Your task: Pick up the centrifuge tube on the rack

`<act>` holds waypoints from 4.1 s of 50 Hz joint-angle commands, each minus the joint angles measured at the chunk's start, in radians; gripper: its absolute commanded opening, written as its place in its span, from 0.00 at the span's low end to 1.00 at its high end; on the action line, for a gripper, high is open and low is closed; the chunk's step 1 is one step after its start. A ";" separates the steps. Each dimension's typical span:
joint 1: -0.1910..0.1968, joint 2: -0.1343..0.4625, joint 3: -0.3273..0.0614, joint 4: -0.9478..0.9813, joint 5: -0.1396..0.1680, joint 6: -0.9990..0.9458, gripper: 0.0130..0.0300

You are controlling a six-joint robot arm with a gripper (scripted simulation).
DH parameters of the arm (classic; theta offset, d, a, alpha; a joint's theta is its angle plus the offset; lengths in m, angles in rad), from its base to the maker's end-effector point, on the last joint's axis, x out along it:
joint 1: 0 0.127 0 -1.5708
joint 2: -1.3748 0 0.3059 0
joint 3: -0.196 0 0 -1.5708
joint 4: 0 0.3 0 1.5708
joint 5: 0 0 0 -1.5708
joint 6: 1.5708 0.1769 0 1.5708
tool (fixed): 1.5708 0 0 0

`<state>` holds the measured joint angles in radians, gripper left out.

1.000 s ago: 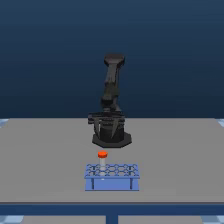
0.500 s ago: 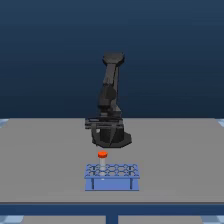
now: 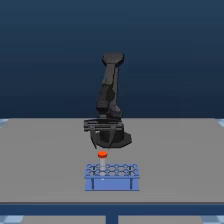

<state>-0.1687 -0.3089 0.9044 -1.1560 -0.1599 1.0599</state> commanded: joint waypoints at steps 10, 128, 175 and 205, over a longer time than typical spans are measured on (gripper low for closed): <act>-0.001 0.009 -0.004 0.005 -0.002 0.000 1.00; -0.001 0.110 0.069 0.608 -0.123 -0.616 0.00; -0.001 0.020 0.017 0.194 -0.018 -0.191 0.00; -0.001 -0.025 -0.020 -0.280 0.013 0.289 0.00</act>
<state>-0.1694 -0.3286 0.8901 -1.3656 -0.1524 1.2559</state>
